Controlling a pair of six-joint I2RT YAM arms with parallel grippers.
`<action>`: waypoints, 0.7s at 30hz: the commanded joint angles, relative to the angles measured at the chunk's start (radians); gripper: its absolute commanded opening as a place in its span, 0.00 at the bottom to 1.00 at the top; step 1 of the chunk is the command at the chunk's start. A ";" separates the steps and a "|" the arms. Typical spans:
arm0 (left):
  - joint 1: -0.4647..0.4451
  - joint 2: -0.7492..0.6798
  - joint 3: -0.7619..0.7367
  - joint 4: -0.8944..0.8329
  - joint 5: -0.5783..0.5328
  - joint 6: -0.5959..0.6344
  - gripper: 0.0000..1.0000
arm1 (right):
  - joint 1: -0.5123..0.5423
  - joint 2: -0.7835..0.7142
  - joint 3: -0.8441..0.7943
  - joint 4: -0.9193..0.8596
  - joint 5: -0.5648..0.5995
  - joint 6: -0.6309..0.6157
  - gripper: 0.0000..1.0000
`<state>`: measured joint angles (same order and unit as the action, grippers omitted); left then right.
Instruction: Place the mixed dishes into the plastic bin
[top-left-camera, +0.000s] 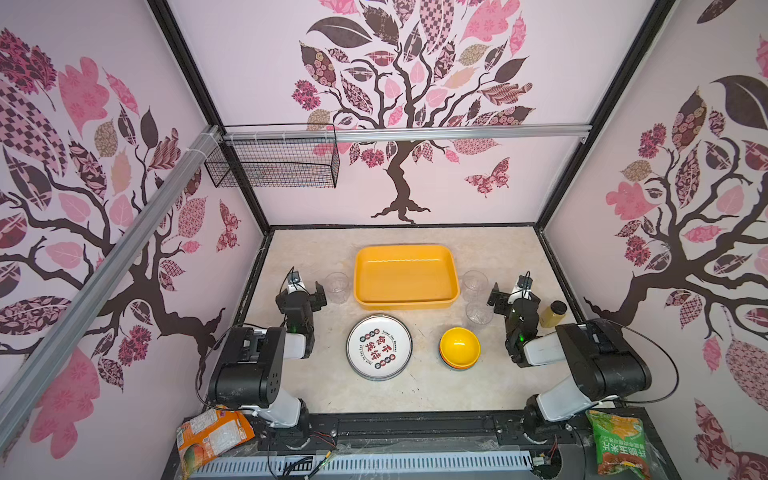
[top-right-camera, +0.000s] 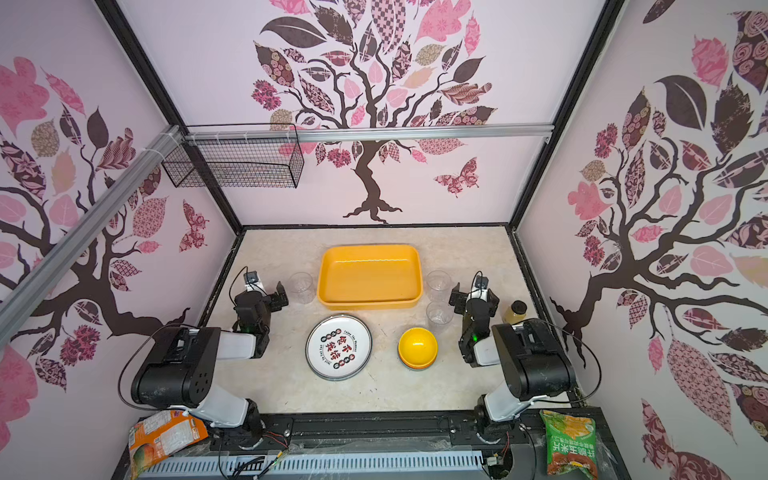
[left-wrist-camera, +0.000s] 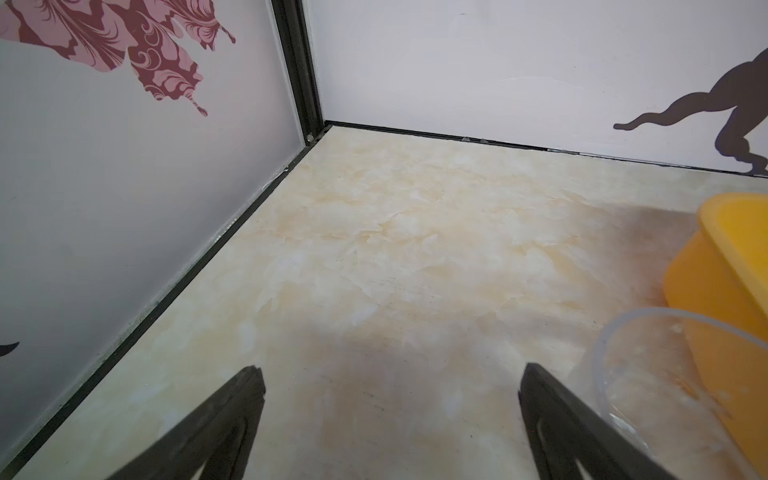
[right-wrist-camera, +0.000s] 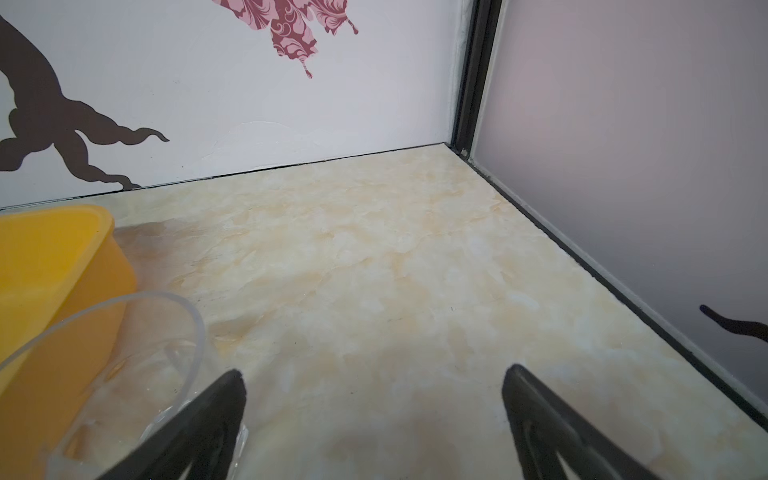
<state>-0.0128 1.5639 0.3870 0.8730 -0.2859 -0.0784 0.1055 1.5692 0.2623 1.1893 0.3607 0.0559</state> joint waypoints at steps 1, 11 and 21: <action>0.004 -0.008 -0.013 0.011 0.002 0.006 0.99 | -0.007 -0.003 0.012 0.003 -0.009 0.007 1.00; 0.004 -0.007 -0.010 0.008 0.002 0.006 0.99 | -0.009 -0.002 0.013 -0.001 -0.010 0.007 1.00; 0.004 -0.005 -0.008 0.004 0.002 0.003 0.98 | -0.009 -0.001 0.012 -0.001 -0.011 0.007 1.00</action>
<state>-0.0128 1.5639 0.3870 0.8726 -0.2859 -0.0784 0.1032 1.5692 0.2623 1.1893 0.3527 0.0559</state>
